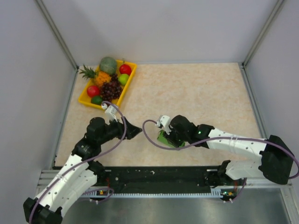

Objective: Fold the paper box

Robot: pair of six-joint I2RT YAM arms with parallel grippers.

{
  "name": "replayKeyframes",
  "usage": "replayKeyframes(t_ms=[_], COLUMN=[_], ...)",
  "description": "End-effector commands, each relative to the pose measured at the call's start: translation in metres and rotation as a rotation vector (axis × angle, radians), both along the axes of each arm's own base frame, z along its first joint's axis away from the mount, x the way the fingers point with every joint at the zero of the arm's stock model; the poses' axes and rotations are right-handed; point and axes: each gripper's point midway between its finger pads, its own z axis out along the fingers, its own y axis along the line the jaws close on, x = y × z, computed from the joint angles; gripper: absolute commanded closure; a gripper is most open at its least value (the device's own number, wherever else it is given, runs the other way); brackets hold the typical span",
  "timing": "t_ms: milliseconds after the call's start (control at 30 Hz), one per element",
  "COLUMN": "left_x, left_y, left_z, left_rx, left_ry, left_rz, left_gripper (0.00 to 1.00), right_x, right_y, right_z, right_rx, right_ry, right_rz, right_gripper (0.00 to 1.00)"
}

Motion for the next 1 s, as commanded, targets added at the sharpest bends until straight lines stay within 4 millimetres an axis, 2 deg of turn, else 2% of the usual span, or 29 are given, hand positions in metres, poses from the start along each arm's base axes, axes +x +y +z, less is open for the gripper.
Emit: replayKeyframes(t_ms=[0,33,100,133,200,267,300,367,400,600,767,833,900,967], left_x=[0.004,0.0,-0.004,-0.003,0.008,0.005,0.003,-0.007,-0.006,-0.022,-0.001,0.004,0.003,0.004], left_y=[-0.015,-0.019,-0.029,-0.03,-0.03,-0.035,-0.042,-0.055,-0.063,-0.093,-0.091,-0.09,-0.092,-0.095], left_z=[0.05,0.038,0.051,0.043,0.051,0.049,0.057,0.06,0.049,0.034,0.008,0.008,0.009,-0.001], left_rx=[-0.003,-0.012,-0.068,-0.072,-0.106,-0.135,-0.175,-0.214,-0.186,-0.087,0.031,0.018,-0.023,-0.036], left_ry=[-0.474,-0.486,-0.607,-0.617,-0.639,-0.67,-0.704,-0.731,-0.733,-0.859,-0.804,-0.762,-0.724,-0.66], left_rz=[-0.182,-0.216,-0.261,-0.256,-0.191,-0.203,-0.214,-0.265,-0.291,-0.361,-0.276,-0.239,-0.232,-0.228], left_gripper=[0.28,0.33,0.35,0.37,0.43,0.43,0.43,0.44,0.45,0.57,0.61,0.61,0.62,0.66], right_x=[0.0,-0.004,-0.002,-0.002,-0.003,-0.001,-0.002,0.002,0.004,0.007,0.001,0.001,0.001,0.0], right_y=[0.01,0.011,0.009,0.008,0.009,0.01,0.01,0.009,0.008,0.002,0.007,0.005,0.006,0.004], right_z=[0.018,0.018,0.014,0.013,0.01,0.008,0.005,0.001,-0.001,-0.003,0.0,-0.005,-0.004,-0.004], right_rx=[0.05,0.058,0.054,0.048,0.042,0.047,0.04,0.034,0.031,0.054,0.109,0.1,0.112,0.128], right_ry=[0.08,0.1,0.111,0.105,0.107,0.106,0.11,0.098,0.091,0.056,0.076,0.078,0.072,0.062], right_rz=[0.0,0.019,0.022,0.034,0.042,0.041,0.043,0.016,0.005,-0.064,-0.058,-0.063,-0.064,-0.071], right_gripper=[0.71,0.71,0.71,0.71,0.71,0.7,0.69,0.68,0.65,0.58,0.59,0.6,0.67,0.72])
